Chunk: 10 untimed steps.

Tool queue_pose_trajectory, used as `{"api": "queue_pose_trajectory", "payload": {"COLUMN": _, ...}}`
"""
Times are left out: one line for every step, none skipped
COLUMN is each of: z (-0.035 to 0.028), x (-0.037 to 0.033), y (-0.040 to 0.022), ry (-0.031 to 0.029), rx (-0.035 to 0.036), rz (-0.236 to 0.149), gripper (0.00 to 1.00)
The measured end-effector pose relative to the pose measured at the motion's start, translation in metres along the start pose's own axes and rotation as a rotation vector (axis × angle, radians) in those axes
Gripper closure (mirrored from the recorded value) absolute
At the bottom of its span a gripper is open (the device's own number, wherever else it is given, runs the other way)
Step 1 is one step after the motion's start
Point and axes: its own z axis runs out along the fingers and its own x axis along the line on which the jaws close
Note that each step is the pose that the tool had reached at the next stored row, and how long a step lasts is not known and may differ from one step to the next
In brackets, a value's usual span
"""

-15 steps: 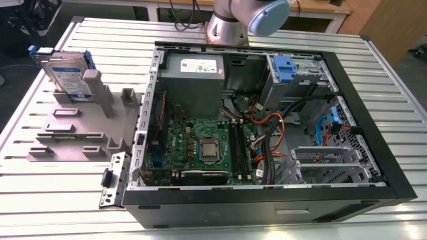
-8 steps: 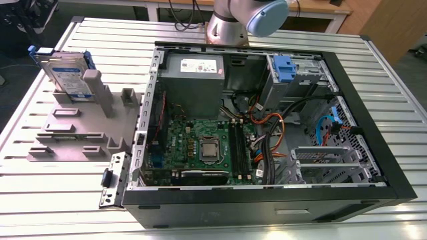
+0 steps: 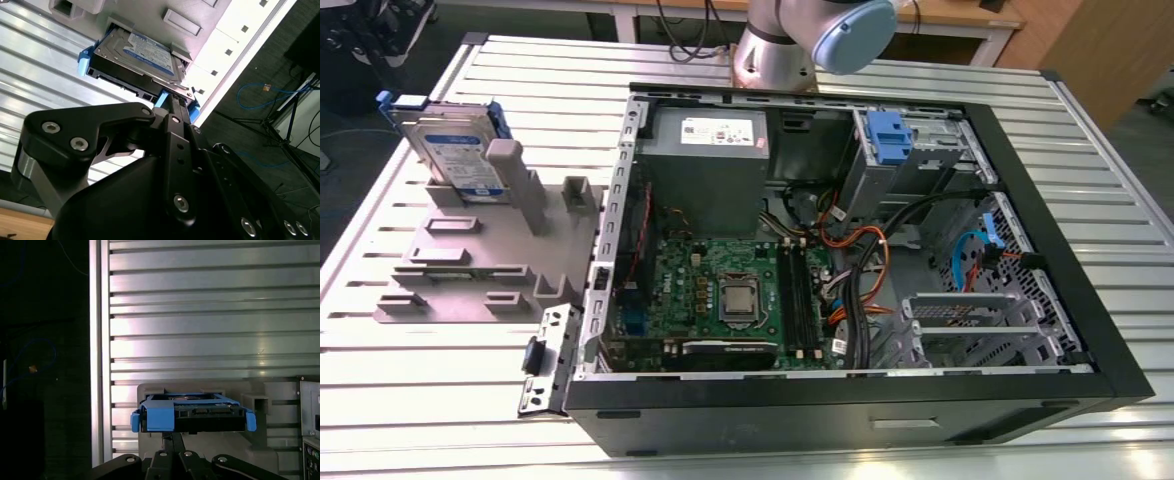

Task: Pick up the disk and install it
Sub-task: 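Pick up the disk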

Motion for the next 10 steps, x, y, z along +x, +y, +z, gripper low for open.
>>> {"api": "queue_pose_trajectory", "payload": {"z": 0.0000, "x": 0.0000, "y": 0.0000, "ry": 0.0000, "rx": 0.0000, "rz": 0.000, "gripper": 0.89}}
{"api": "queue_pose_trajectory", "payload": {"z": 0.0000, "x": 0.0000, "y": 0.0000, "ry": 0.0000, "rx": 0.0000, "rz": 0.000, "gripper": 0.89}}
{"api": "queue_pose_trajectory", "payload": {"z": 0.0000, "x": 0.0000, "y": 0.0000, "ry": 0.0000, "rx": 0.0000, "rz": 0.000, "gripper": 0.89}}
{"api": "queue_pose_trajectory", "payload": {"z": 0.0000, "x": 0.0000, "y": 0.0000, "ry": 0.0000, "rx": 0.0000, "rz": 0.000, "gripper": 0.89}}
{"api": "queue_pose_trajectory", "payload": {"z": 0.0000, "x": 0.0000, "y": 0.0000, "ry": 0.0000, "rx": 0.0000, "rz": 0.000, "gripper": 0.89}}
{"api": "queue_pose_trajectory", "payload": {"z": 0.0000, "x": 0.0000, "y": 0.0000, "ry": 0.0000, "rx": 0.0000, "rz": 0.000, "gripper": 0.89}}
{"api": "queue_pose_trajectory", "payload": {"z": 0.0000, "x": 0.0000, "y": 0.0000, "ry": 0.0000, "rx": 0.0000, "rz": -0.001, "gripper": 0.89}}
{"api": "queue_pose_trajectory", "payload": {"z": 0.0000, "x": 0.0000, "y": 0.0000, "ry": 0.0001, "rx": 0.0001, "rz": -0.002, "gripper": 0.89}}
{"api": "queue_pose_trajectory", "payload": {"z": 0.0001, "x": 0.0000, "y": 0.0000, "ry": 0.0002, "rx": 0.0002, "rz": -0.005, "gripper": 0.89}}
{"api": "queue_pose_trajectory", "payload": {"z": 0.0001, "x": 0.0000, "y": 0.0000, "ry": 0.0003, "rx": 0.0003, "rz": -0.008, "gripper": 0.89}}
